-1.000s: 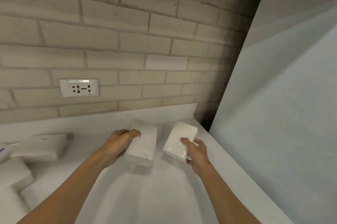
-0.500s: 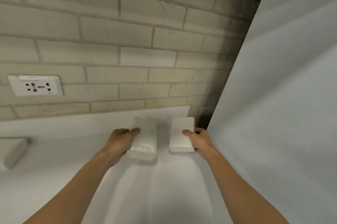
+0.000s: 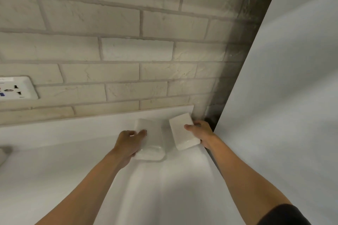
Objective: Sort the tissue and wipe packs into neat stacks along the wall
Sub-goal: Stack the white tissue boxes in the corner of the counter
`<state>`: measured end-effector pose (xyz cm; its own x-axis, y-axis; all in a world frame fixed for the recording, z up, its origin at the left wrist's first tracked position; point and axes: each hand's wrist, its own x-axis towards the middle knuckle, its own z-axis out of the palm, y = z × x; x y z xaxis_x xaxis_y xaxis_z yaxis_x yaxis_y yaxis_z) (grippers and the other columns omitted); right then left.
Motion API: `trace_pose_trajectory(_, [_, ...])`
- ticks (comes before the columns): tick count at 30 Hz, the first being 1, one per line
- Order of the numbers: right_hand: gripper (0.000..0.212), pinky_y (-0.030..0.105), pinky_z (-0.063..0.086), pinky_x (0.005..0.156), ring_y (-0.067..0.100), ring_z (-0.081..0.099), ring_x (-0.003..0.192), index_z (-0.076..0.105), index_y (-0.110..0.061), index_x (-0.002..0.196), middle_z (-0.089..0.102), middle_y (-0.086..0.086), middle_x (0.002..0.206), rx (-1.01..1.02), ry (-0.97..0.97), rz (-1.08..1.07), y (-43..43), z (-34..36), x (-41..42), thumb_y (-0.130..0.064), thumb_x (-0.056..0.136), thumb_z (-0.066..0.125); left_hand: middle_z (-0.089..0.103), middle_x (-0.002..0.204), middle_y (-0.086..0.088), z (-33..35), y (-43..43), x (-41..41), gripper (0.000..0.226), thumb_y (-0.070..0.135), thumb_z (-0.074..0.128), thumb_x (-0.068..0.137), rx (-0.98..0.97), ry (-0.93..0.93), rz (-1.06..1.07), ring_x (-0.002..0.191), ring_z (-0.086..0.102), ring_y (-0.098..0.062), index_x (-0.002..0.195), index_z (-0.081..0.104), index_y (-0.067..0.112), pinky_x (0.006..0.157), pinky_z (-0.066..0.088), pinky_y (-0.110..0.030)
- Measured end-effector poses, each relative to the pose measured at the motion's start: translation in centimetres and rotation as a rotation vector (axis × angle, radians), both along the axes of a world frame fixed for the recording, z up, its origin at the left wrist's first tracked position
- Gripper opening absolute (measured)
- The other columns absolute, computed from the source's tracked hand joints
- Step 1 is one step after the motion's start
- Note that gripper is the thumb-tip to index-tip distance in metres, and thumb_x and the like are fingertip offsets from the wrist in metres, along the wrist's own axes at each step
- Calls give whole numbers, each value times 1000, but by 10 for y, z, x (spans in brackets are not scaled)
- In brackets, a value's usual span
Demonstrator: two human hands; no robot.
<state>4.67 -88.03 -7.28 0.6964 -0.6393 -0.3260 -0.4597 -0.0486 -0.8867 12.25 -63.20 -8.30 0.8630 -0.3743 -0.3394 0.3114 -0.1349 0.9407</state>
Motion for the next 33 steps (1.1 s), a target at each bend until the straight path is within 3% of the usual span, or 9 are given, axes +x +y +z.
trace_pose_trajectory(4, [42, 49, 54, 91, 33, 66, 101, 63, -6, 121, 66, 16, 117, -37, 58, 33, -11, -14, 11, -21, 84, 74, 61, 82, -15, -9, -23, 8, 42, 33, 68, 86, 20, 31, 39, 73, 55, -28, 99, 66, -7, 65, 38, -40])
trace_pose_trajectory(8, [42, 47, 55, 91, 31, 65, 101, 62, -10, 124, 66, 14, 118, -93, 93, 48, -21, -27, 18, -26, 86, 70, 69, 97, -17, -20, -41, 11, 46, 35, 69, 84, 41, 71, 61, 76, 60, -29, 114, 61, 1, 64, 45, -40])
trace_pose_trajectory(14, [42, 31, 50, 89, 26, 60, 109, 55, -14, 130, 60, 9, 124, -221, 142, 65, -15, -28, 21, -30, 92, 62, 60, 116, -16, -28, -63, 17, 58, 27, 68, 90, 34, 148, 171, 95, 63, -32, 136, 39, 6, 65, 51, -37])
trace_pose_trajectory(17, [42, 28, 46, 85, 26, 57, 113, 50, -15, 134, 57, 9, 129, -239, 136, 87, -14, -28, 23, -29, 95, 58, 57, 118, -15, -33, -66, 20, 62, 35, 67, 89, 154, 100, 191, 99, 62, -35, 136, 37, 8, 66, 52, -37])
trace_pose_trajectory(21, [42, 30, 47, 89, 27, 56, 115, 48, -17, 135, 55, 9, 133, -249, 131, 97, -15, -30, 22, -30, 95, 57, 56, 116, -13, -35, -68, 20, 54, 43, 62, 90, 389, -41, 133, 104, 60, -37, 125, 46, 5, 86, 55, -45])
trace_pose_trajectory(24, [44, 31, 46, 92, 27, 53, 119, 45, -19, 139, 51, 9, 136, -250, 118, 102, -13, -32, 20, -30, 97, 54, 62, 114, -17, -38, -68, 19, 53, 46, 58, 90, 541, -131, 55, 101, 62, -37, 117, 54, 0, 85, 54, -41])
trace_pose_trajectory(28, [47, 40, 43, 106, 27, 48, 128, 39, -24, 144, 45, 5, 145, -289, 41, 83, -6, -35, 16, -26, 99, 51, 60, 115, -17, -40, -70, 17, 52, 45, 60, 89, 529, -132, 30, 96, 65, -36, 117, 54, 2, 81, 56, -39])
trace_pose_trajectory(33, [43, 32, 40, 108, 24, 46, 132, 43, -28, 143, 43, 2, 148, -314, 16, 76, -2, -37, 14, -26, 101, 48, 59, 117, -18, -40, -73, 16, 49, 43, 57, 93, 531, -164, 49, 97, 62, -36, 117, 53, 1, 80, 54, -39])
